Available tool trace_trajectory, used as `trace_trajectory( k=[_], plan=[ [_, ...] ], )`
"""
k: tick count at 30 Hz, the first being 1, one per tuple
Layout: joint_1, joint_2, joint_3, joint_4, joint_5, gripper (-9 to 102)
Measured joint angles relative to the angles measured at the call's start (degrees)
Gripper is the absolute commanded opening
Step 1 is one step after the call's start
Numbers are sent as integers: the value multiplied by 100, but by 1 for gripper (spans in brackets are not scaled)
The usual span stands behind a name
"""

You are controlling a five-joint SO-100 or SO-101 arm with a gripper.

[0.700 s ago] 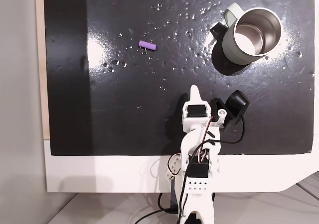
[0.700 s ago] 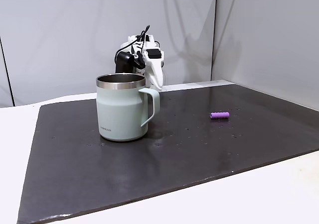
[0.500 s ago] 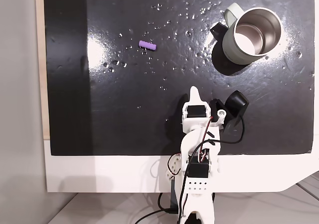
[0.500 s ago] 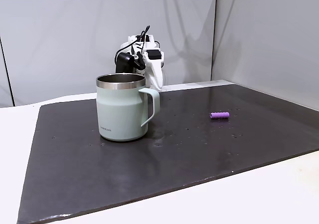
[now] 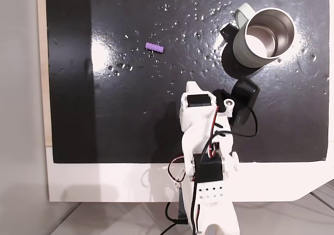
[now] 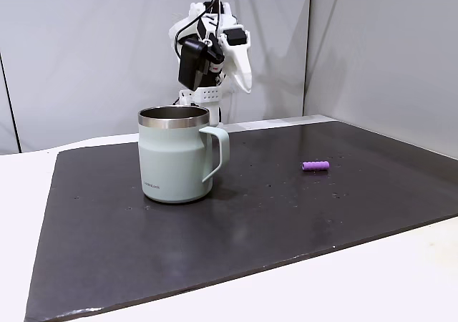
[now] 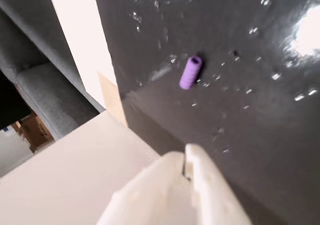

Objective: Grasp a pengrip and put it in the cup.

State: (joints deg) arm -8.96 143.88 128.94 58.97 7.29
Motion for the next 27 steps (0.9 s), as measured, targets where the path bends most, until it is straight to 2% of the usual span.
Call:
trace_trajectory(
  k=[14, 27],
  plan=[
    [-896, -4535, -4570, 1626, 1872, 24],
    [-1037, -6970, -5827, 1758, 2101, 25]
  ],
)
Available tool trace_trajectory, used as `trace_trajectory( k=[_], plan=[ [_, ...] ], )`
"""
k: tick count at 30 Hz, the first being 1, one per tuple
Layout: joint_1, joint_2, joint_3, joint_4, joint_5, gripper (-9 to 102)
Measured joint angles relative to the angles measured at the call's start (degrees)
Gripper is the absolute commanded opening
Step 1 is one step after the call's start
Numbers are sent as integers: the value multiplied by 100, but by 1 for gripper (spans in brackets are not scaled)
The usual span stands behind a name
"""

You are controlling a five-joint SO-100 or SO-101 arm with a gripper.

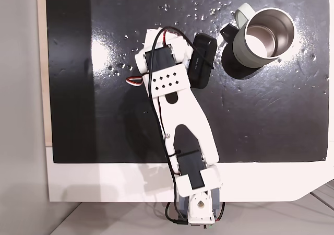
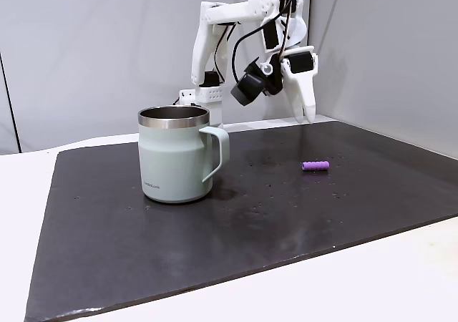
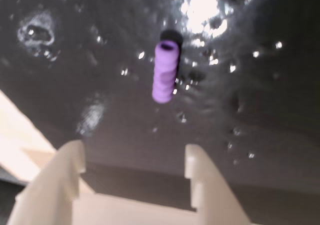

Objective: Grasp a pengrip and put it in the cup.

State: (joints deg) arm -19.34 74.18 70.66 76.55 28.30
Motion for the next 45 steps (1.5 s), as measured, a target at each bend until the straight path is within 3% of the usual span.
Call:
trace_trajectory(
  k=[17, 25, 37, 45],
  plan=[
    [-62, -2206, -1688, 167, 9, 26],
    [-123, -3164, -2856, 659, 0, 24],
    [-185, -3437, -3322, 896, -18, 2],
    [-202, -3437, -3349, 1081, 35, 0]
  ],
)
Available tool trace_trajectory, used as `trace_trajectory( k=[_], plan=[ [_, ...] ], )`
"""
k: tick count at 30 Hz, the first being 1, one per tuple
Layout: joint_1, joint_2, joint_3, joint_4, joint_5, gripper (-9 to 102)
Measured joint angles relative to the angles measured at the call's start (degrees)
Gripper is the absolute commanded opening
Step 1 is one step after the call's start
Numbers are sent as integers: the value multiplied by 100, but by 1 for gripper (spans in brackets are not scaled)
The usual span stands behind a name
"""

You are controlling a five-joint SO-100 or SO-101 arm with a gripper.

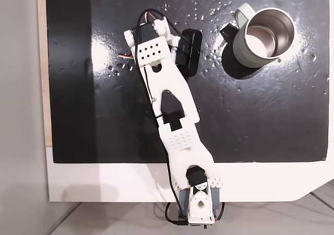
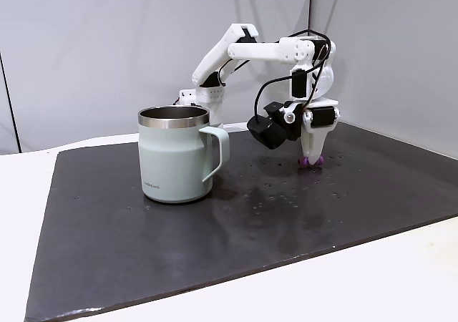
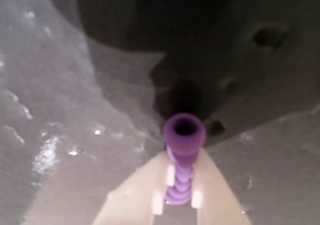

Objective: Grasp a pengrip and put it in the cup.

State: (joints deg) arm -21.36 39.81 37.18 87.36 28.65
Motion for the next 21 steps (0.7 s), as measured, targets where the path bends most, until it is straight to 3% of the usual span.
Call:
trace_trajectory(
  k=[7, 21],
  plan=[
    [0, 299, -132, 229, 35, 0],
    [967, 3735, 1283, 879, -404, 0]
  ],
)
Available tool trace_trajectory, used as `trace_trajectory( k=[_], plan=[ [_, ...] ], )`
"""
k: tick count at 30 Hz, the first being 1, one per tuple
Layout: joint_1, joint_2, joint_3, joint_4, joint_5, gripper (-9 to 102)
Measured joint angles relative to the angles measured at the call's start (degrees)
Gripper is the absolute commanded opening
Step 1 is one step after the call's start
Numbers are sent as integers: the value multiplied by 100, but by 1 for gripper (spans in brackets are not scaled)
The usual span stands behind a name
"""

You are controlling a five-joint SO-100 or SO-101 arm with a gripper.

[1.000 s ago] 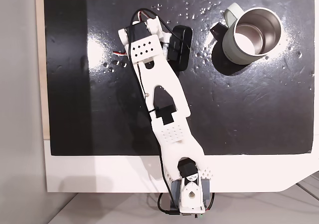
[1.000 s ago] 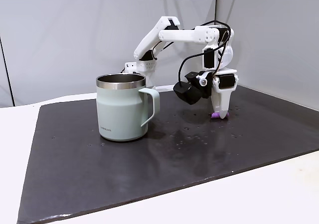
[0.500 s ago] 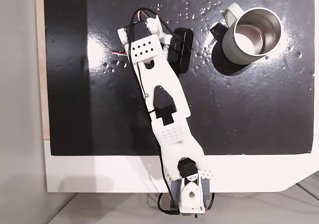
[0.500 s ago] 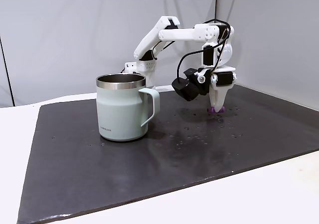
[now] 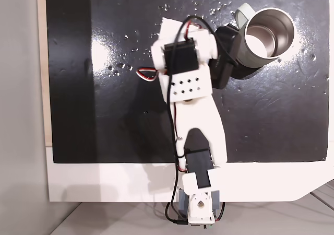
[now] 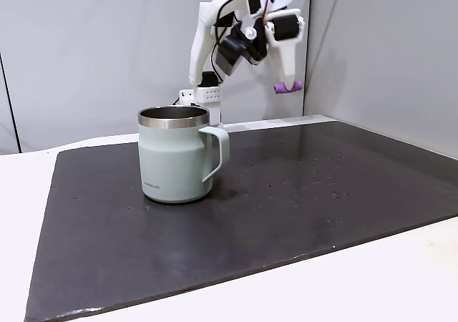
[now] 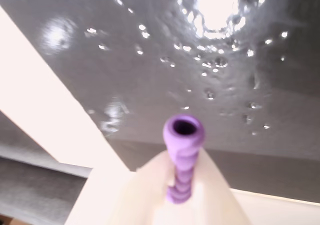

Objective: Grasp a pengrip and put it in the cup.

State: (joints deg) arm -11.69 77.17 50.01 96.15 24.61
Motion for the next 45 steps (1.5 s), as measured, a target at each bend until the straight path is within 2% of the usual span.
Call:
trace_trajectory(
  k=[8, 14, 26, 31, 32, 35, 37, 45],
  plan=[
    [1459, 853, 229, 62, -1037, 0],
    [2408, 853, 229, -334, -1802, 0],
    [2979, 853, 237, -1503, -2461, 0],
    [3094, 853, 272, -1661, -2549, 0],
    [3103, 853, 281, -1661, -2566, 1],
    [3103, 853, 396, -1670, -2566, 23],
    [3103, 853, 475, -1670, -2566, 32],
    [3103, 940, 545, -1670, -2566, 33]
  ],
)
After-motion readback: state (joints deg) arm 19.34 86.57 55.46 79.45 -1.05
